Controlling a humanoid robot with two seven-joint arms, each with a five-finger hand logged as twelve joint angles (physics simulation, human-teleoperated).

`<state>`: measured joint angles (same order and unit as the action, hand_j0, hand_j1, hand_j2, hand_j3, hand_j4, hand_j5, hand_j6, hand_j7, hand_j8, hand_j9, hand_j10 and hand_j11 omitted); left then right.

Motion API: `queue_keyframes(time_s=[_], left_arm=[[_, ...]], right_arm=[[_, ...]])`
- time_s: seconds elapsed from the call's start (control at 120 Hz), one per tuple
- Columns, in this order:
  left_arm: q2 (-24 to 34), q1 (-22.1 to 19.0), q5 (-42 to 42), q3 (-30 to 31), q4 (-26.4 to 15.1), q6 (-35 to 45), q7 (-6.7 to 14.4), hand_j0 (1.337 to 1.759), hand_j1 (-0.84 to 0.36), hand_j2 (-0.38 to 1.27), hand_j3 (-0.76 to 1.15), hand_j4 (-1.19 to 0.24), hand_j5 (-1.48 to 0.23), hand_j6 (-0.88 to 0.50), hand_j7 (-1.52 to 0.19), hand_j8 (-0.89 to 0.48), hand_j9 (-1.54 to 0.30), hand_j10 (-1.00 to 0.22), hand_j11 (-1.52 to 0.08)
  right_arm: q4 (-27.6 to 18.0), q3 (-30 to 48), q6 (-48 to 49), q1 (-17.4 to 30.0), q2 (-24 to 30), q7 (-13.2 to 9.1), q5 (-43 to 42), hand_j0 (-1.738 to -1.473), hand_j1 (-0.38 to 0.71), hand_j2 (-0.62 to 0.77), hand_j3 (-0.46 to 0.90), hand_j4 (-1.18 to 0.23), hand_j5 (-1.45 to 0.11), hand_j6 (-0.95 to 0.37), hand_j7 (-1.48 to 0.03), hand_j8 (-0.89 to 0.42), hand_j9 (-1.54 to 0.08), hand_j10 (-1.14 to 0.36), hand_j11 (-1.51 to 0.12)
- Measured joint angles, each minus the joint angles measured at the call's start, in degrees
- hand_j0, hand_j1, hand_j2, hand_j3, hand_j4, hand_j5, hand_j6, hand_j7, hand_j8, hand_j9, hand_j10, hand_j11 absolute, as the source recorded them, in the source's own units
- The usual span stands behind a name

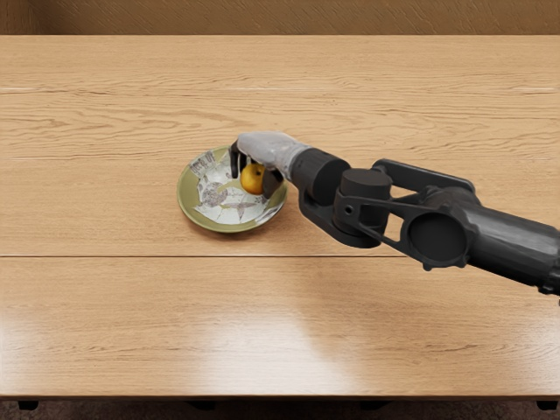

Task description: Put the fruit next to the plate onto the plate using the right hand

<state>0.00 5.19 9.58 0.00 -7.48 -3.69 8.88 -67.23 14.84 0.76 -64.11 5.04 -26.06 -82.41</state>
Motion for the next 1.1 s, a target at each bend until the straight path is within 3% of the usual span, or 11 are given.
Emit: queue_keyframes(time_s=[0.192,0.5,0.6,0.658,0.667,0.742,0.75,0.758,0.775,1.1], left_arm=[[0.0,0.0,0.0,0.0,0.0,0.0,0.0,1.658,0.32,0.0,0.0,-0.02,-0.03,-0.02,-0.03,-0.02,-0.03,-0.02,-0.03],[0.0,0.0,0.0,0.0,-0.01,0.0,0.0,1.658,0.32,0.0,0.0,-0.02,-0.03,-0.02,-0.03,-0.02,-0.03,-0.02,-0.03],[0.0,0.0,0.0,0.0,0.0,0.0,0.0,1.658,0.32,0.0,0.0,-0.02,-0.03,-0.02,-0.03,-0.02,-0.03,-0.02,-0.03],[0.0,0.0,0.0,0.0,0.0,0.0,0.0,1.658,0.32,0.0,0.0,-0.02,-0.03,-0.02,-0.03,-0.02,-0.03,-0.02,-0.03],[0.0,0.0,0.0,0.0,0.0,0.0,0.0,1.658,0.32,0.0,0.0,-0.02,-0.03,-0.02,-0.03,-0.02,-0.03,-0.02,-0.03],[0.0,0.0,0.0,0.0,0.0,0.01,0.0,1.658,0.32,0.0,0.0,-0.02,-0.03,-0.02,-0.03,-0.02,-0.03,-0.02,-0.03],[0.0,0.0,0.0,0.0,0.0,0.01,0.0,1.658,0.32,0.0,0.0,-0.02,-0.03,-0.02,-0.03,-0.02,-0.03,-0.02,-0.03],[0.0,0.0,0.0,0.0,0.0,0.01,0.0,1.658,0.32,0.0,0.0,-0.02,-0.03,-0.02,-0.03,-0.02,-0.03,-0.02,-0.03],[0.0,0.0,0.0,0.0,0.0,0.0,0.0,1.658,0.32,0.0,0.0,-0.02,-0.03,-0.02,-0.03,-0.02,-0.03,-0.02,-0.03],[0.0,0.0,0.0,0.0,0.01,0.0,0.0,1.658,0.32,0.0,0.0,-0.02,-0.03,-0.02,-0.03,-0.02,-0.03,-0.02,-0.03]], right_arm=[[5.49,-0.21,-0.01,0.04,-3.24,1.51,-0.07,-1.657,0.24,0.24,0.0,-0.65,-0.87,-0.5,-0.86,-0.47,-0.89,-0.64,-0.89],[7.21,-0.82,-0.02,0.03,-4.03,2.04,0.15,-1.657,0.23,0.19,0.0,-0.6,-0.8,-0.51,-0.79,-0.49,-0.81,-0.6,-0.81],[7.62,-0.83,-0.05,-0.05,-4.05,1.97,3.04,-1.657,0.04,0.11,0.0,-0.4,-0.53,-0.34,-0.53,-0.33,-0.54,-0.4,-0.54],[7.75,-0.85,-0.06,-0.18,-4.04,1.95,4.25,-1.664,-0.03,0.01,-0.12,-0.3,-0.4,-0.26,-0.4,-0.25,-0.4,-0.3,-0.4],[7.76,-0.85,-0.06,-0.2,-4.04,1.94,4.36,-1.655,-0.03,-0.05,0.12,-0.29,-0.38,-0.25,-0.38,-0.24,-0.39,-0.29,-0.39],[7.84,-0.86,-0.07,-0.35,-4.06,1.91,5.09,-1.661,-0.12,-0.15,-0.03,-0.2,-0.26,-0.17,-0.26,-0.17,-0.26,-0.2,-0.26],[7.84,-0.86,-0.07,-0.38,-4.06,1.91,5.15,-1.65,-0.12,-0.17,0.11,-0.2,-0.25,-0.17,-0.25,-0.16,-0.25,-0.2,-0.25],[7.85,-0.86,-0.07,-0.4,-4.06,1.9,5.22,-1.651,-0.13,-0.17,0.02,-0.19,-0.24,-0.16,-0.24,-0.16,-0.24,-0.19,-0.24],[7.85,-0.86,-0.06,-0.45,-4.06,1.89,5.32,-1.651,-0.15,-0.15,0.0,-0.17,-0.22,-0.15,-0.22,-0.14,-0.22,-0.17,-0.22],[7.42,-0.09,0.77,-3.53,-2.08,0.26,8.27,-1.657,-0.31,-0.03,0.0,-0.04,-0.05,-0.03,-0.05,-0.03,-0.05,-0.04,-0.05]])
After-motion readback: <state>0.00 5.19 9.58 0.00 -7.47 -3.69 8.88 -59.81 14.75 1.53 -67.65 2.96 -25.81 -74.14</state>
